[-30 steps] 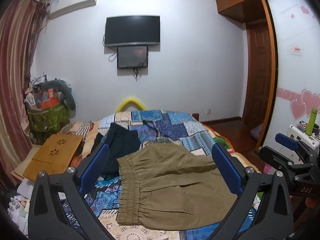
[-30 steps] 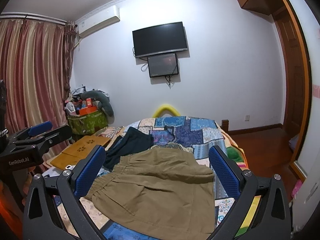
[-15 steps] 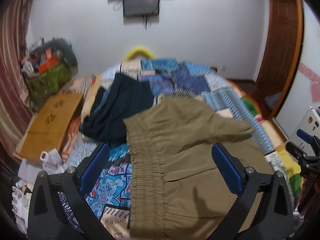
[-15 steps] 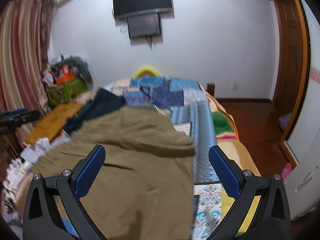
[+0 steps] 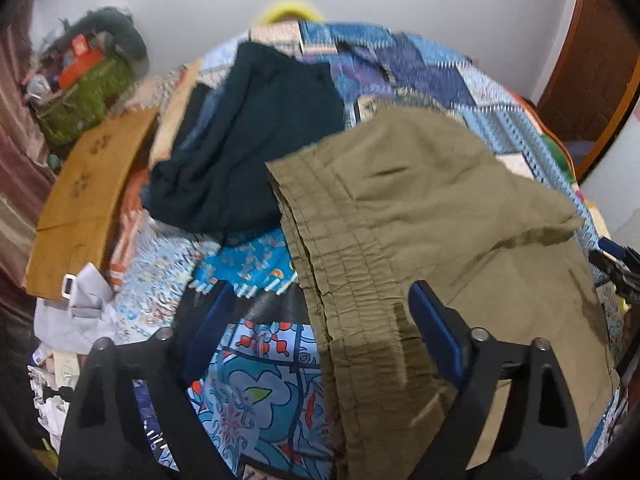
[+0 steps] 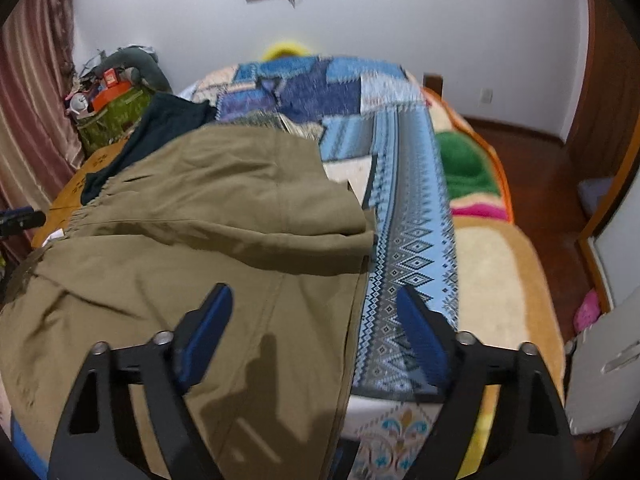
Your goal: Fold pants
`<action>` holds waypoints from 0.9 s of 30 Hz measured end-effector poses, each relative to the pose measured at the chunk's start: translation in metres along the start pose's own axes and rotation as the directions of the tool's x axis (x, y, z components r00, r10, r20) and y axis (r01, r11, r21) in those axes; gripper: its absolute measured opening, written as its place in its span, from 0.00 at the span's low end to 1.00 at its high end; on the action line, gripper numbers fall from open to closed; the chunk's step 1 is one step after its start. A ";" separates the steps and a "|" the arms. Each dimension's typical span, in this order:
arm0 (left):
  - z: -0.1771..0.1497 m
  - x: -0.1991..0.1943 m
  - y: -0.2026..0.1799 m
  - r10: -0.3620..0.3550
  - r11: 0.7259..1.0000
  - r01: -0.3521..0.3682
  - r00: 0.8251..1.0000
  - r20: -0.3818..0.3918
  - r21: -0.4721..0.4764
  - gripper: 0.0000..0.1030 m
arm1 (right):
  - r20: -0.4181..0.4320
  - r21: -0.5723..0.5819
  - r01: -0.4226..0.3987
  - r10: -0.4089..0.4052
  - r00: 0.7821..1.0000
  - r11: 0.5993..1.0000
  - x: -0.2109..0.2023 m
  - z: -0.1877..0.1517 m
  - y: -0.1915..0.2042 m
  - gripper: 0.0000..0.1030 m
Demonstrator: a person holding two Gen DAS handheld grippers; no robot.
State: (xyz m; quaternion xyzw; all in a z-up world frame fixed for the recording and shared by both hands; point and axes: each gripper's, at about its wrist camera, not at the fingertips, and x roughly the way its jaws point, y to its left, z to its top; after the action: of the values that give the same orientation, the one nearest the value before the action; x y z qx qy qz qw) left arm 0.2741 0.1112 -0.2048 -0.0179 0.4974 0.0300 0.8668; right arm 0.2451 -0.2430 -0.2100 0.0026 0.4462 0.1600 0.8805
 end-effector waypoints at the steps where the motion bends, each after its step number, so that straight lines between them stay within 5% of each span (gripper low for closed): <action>1: 0.000 0.005 -0.001 -0.003 1.000 0.003 1.000 -0.011 0.005 0.84 | -0.012 0.001 0.000 0.000 1.000 1.000 0.003 0.000 -0.001 0.68; 10: -0.003 0.028 -0.011 -0.064 0.996 0.068 0.995 -0.077 0.051 0.84 | -0.129 -0.065 0.016 -0.024 0.991 0.998 0.042 0.004 0.000 0.59; 12: -0.005 0.030 -0.011 -0.075 0.996 0.079 0.994 -0.082 0.049 0.84 | -0.132 -0.089 0.041 -0.053 0.990 0.995 0.045 0.002 0.002 0.51; 17: -0.008 0.032 -0.007 -0.124 0.992 0.125 0.989 -0.082 0.017 0.78 | -0.131 -0.092 0.080 -0.091 0.987 0.993 0.044 0.000 -0.003 0.13; 27: -0.010 0.015 -0.007 -0.125 0.990 0.128 0.990 -0.058 0.057 0.68 | -0.080 -0.110 0.079 -0.088 0.993 0.991 0.007 0.001 0.002 0.06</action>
State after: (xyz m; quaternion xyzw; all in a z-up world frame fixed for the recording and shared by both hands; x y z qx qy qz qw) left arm 0.2739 0.1041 -0.2228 -0.0241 0.5190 -0.0408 0.8534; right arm 0.2491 -0.2391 -0.2153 -0.0700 0.4738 0.1465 0.8656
